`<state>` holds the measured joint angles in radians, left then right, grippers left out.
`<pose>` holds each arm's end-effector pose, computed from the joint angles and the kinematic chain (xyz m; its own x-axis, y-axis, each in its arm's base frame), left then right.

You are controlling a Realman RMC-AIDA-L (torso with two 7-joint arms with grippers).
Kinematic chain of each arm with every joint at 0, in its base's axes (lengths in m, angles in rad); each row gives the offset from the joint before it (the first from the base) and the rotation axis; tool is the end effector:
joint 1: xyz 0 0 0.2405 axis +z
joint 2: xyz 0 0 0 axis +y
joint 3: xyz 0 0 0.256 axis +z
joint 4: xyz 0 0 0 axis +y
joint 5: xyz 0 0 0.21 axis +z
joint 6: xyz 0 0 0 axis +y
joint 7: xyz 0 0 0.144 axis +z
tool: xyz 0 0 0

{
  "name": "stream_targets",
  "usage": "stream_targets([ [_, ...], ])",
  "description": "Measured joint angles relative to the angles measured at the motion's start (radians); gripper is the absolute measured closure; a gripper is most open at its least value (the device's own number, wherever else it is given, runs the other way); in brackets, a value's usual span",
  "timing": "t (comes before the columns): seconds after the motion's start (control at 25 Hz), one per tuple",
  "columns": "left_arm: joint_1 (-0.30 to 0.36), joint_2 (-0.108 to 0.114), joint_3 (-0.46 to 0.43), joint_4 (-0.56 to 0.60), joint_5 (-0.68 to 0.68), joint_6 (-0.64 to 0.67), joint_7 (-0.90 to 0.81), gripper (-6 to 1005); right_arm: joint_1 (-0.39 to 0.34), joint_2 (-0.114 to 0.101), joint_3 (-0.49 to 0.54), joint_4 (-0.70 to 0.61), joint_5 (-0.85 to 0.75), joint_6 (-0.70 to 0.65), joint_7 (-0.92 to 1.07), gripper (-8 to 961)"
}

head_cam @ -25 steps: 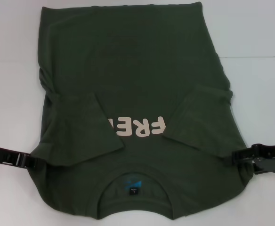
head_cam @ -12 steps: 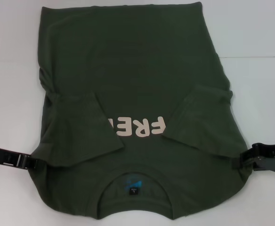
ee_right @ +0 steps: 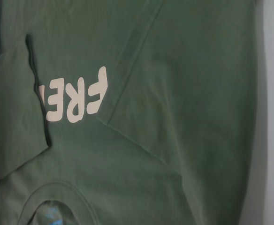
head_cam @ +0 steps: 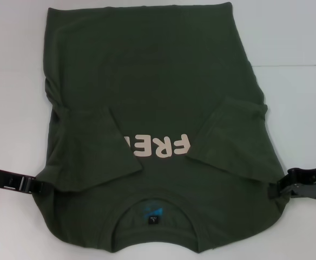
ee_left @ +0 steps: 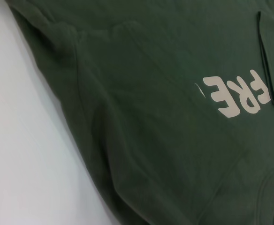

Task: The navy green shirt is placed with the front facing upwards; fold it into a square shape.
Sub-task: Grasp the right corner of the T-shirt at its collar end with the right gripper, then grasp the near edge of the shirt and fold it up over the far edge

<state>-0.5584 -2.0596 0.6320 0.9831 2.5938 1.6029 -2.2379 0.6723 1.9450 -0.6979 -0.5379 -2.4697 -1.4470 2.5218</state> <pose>-0.3047 0.3333 0.0529 0.4329 0.8874 0.1586 0.8854 -0.3856 -0.2596 0.3081 0.3493 0.0160 0.0616 -0.9853 -0.1591 -0.9958 -0.0498 -0.0771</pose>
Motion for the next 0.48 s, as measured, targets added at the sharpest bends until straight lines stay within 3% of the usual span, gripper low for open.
stream_targets([
  [0.28, -0.001, 0.000, -0.017, 0.000, 0.000, 0.000, 0.000, 972, -0.007, -0.007, 0.014, -0.006, 0.009, -0.010, -0.015, 932],
  [0.48, -0.003, 0.008, -0.046, -0.001, -0.001, 0.003, 0.001, 971, -0.014, -0.016, 0.092, -0.018, 0.014, -0.050, -0.056, 931],
])
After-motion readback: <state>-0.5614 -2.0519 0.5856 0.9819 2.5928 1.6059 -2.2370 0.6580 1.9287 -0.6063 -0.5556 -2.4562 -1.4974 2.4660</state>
